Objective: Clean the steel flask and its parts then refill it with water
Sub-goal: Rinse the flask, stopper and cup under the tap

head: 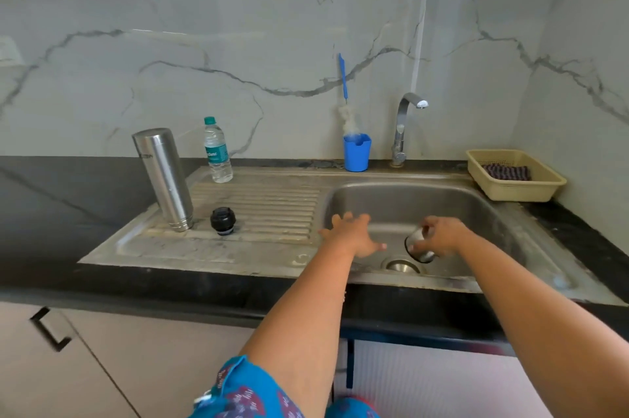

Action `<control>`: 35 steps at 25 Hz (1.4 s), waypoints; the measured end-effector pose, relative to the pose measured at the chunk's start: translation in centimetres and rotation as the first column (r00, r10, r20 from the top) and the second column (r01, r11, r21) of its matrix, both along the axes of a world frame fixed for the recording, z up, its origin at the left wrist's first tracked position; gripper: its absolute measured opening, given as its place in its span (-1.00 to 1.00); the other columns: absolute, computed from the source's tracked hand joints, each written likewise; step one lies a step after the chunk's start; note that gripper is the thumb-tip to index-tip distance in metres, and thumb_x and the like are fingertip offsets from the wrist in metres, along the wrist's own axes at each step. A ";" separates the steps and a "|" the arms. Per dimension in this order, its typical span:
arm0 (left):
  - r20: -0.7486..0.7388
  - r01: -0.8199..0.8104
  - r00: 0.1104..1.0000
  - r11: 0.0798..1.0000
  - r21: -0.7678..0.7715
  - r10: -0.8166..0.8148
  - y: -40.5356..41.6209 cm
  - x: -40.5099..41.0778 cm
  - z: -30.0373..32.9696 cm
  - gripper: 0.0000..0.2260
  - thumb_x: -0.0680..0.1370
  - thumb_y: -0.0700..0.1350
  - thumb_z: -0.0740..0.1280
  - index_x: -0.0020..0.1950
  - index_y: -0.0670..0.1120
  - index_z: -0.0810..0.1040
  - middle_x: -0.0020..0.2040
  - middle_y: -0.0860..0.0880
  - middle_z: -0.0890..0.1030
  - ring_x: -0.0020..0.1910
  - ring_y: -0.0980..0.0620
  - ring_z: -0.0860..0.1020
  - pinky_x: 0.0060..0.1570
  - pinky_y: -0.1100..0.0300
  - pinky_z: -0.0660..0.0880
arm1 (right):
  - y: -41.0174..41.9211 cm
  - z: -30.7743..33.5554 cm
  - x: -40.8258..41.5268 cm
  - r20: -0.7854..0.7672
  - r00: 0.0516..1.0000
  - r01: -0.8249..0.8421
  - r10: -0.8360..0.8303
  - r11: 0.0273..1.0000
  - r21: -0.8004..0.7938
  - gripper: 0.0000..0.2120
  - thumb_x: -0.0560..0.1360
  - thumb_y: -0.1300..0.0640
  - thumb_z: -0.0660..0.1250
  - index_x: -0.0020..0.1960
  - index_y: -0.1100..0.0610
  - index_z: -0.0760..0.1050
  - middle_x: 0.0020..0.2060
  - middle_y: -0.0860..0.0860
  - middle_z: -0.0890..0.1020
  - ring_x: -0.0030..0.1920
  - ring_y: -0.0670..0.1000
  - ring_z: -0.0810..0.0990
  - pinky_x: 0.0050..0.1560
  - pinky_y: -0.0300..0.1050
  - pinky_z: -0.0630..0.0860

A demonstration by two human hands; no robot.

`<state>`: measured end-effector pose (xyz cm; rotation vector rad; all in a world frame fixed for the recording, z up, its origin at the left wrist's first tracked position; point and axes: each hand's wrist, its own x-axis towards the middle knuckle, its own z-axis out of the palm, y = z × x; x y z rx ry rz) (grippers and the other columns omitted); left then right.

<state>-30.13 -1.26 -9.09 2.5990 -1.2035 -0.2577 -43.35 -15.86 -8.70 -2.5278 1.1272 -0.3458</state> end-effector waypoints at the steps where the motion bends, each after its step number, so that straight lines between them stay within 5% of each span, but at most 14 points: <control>1: -0.048 0.003 0.999 0.999 -0.040 -0.005 0.5 -0.1 0.0 -0.36 0.53 0.24 0.32 0.54 0.07 0.23 0.50 -0.10 0.29 0.50 -0.20 0.21 0.41 -0.25 0.25 | 0.2 -0.6 0.1 -0.021 0.999 0.033 -0.033 0.999 0.031 -0.39 0.46 -0.06 0.41 0.42 0.02 0.26 0.27 0.18 0.34 0.13 0.18 0.50 0.14 0.03 0.49; 5: -0.079 -0.050 0.997 0.955 -0.291 0.028 4.6 1.2 -0.4 -0.61 0.54 0.15 0.36 0.30 0.02 0.47 0.22 -0.01 0.54 0.17 -0.01 0.52 0.17 0.01 0.52 | 1.7 -1.0 0.3 -0.030 1.000 0.007 -0.005 0.999 0.043 -0.42 0.47 -0.05 0.40 0.40 0.03 0.25 0.21 0.16 0.37 0.08 0.18 0.51 0.13 0.05 0.49; 9: -0.143 -0.189 0.979 0.899 -0.396 0.143 10.2 3.8 -0.7 -0.70 0.55 0.05 0.39 0.24 -0.02 0.53 0.14 0.03 0.58 0.09 0.05 0.53 0.09 0.18 0.46 | 3.9 -0.8 1.3 0.005 1.000 0.013 -0.013 1.000 -0.025 -0.43 0.49 -0.04 0.38 0.41 0.04 0.25 0.24 0.18 0.33 0.13 0.22 0.49 0.17 0.08 0.48; 13: -0.153 -0.246 0.968 0.858 -0.451 0.197 14.3 6.1 -0.9 -0.72 0.56 0.01 0.38 0.23 -0.03 0.52 0.12 0.04 0.54 0.06 0.10 0.49 0.01 0.25 0.37 | 6.3 0.0 3.2 0.007 0.999 -0.049 0.049 0.996 0.069 -0.38 0.48 -0.04 0.40 0.44 0.05 0.24 0.23 0.18 0.38 0.08 0.18 0.51 0.17 0.05 0.46; 19: -0.260 -0.463 0.886 0.699 -0.545 0.384 19.5 10.6 -1.8 -0.78 0.59 -0.15 0.32 0.23 -0.03 0.50 0.11 0.00 0.56 0.11 0.02 0.53 0.10 0.19 0.45 | 11.8 1.2 11.3 0.400 0.911 -0.289 0.099 0.845 0.449 -0.24 0.26 -0.12 0.58 0.34 0.02 0.31 0.15 0.01 0.53 0.15 0.07 0.55 0.24 0.06 0.50; 24: -0.332 -0.569 0.820 0.599 -0.564 0.467 23.3 13.9 -2.0 -0.81 0.59 -0.21 0.29 0.17 0.00 0.48 0.02 0.01 0.58 0.01 0.05 0.54 0.01 0.19 0.47 | 15.3 1.8 17.8 0.161 0.901 -0.426 0.402 0.889 0.169 -0.40 0.42 0.03 0.49 0.39 0.02 0.34 0.23 0.08 0.51 0.21 0.10 0.49 0.18 -0.10 0.42; 35: -0.435 -0.633 0.774 0.526 -0.568 0.461 24.2 16.7 -1.9 -0.79 0.58 -0.22 0.34 0.18 -0.02 0.50 -0.02 -0.01 0.60 -0.12 0.16 0.52 -0.24 0.38 0.36 | 15.2 0.7 22.5 -0.049 0.882 -0.464 0.469 0.881 0.089 -0.36 0.42 -0.01 0.47 0.43 -0.03 0.31 0.30 0.07 0.49 0.24 0.10 0.48 0.19 -0.08 0.41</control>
